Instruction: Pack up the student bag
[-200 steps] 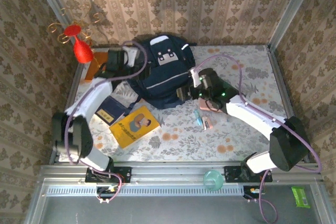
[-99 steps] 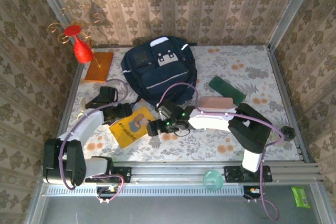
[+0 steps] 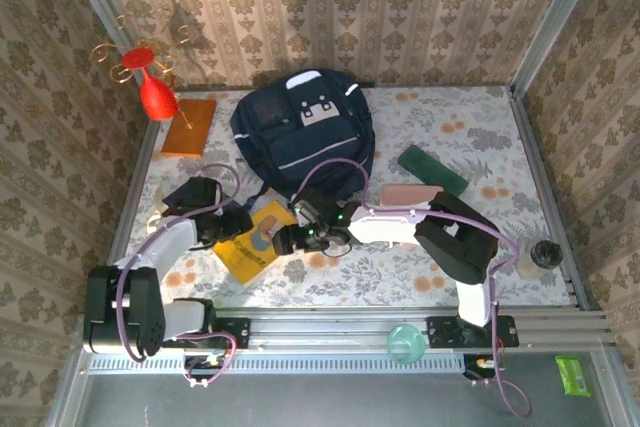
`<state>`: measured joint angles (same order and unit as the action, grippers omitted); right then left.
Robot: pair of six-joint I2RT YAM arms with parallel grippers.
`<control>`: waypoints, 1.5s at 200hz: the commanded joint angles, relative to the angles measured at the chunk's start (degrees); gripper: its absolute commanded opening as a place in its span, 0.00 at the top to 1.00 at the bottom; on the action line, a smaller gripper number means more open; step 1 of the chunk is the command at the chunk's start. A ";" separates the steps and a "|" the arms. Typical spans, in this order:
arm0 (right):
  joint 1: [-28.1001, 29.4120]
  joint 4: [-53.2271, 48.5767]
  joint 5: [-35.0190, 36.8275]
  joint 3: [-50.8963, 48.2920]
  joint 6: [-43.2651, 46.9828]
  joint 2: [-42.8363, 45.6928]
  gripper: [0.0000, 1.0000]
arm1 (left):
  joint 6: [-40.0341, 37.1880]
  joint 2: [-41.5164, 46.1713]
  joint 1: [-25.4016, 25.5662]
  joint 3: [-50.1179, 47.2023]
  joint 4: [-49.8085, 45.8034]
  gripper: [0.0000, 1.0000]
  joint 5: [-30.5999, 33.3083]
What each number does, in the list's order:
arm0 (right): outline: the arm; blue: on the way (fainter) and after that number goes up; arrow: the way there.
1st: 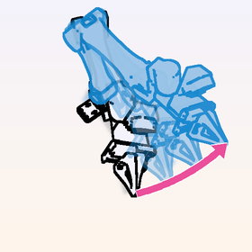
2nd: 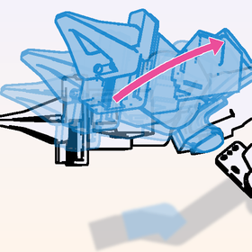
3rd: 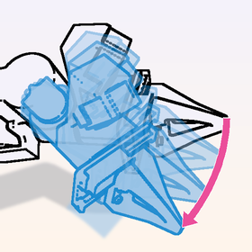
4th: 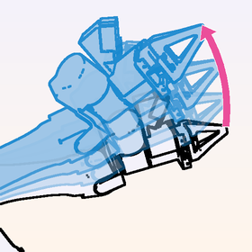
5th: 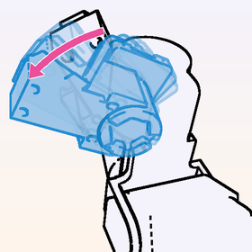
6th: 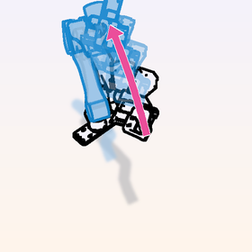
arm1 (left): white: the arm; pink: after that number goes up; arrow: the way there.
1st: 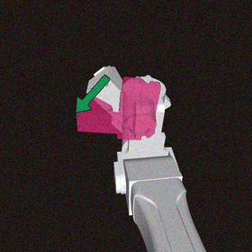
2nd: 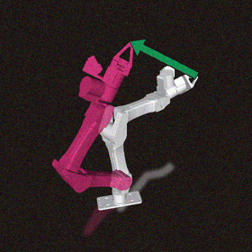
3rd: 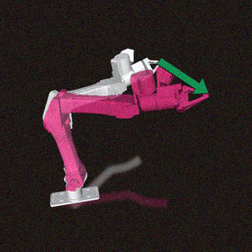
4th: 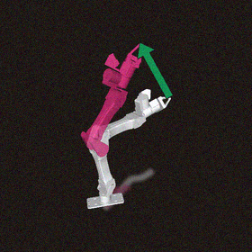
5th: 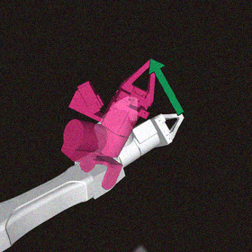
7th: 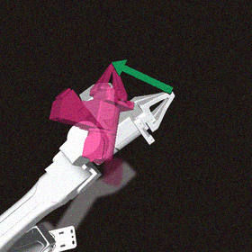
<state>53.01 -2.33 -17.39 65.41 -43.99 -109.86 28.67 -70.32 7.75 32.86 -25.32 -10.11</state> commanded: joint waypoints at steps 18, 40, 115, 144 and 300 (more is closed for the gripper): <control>-4.81 3.58 2.93 3.99 -1.81 -1.45 0.31 | 8.03 3.26 7.47 -3.96 0.09 0.22 -12.20; -7.45 2.37 3.96 3.10 -1.66 -0.14 0.34 | 11.54 7.42 14.04 -4.14 1.08 0.23 -15.75; -2.25 -3.17 9.70 -7.43 -5.66 8.78 0.22 | 8.60 3.46 11.48 -3.73 5.15 0.20 -13.56; 0.53 -2.91 11.98 -8.06 -8.68 7.50 0.27 | 9.21 0.37 14.27 -4.70 8.64 0.30 -14.75; 2.23 11.47 11.44 -10.67 -3.59 13.61 1.00 | 9.04 5.87 9.22 -10.12 11.69 0.44 -18.80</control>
<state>54.72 -3.20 -0.47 55.07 -51.77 -100.92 37.82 -67.59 19.86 24.97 -15.66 -23.05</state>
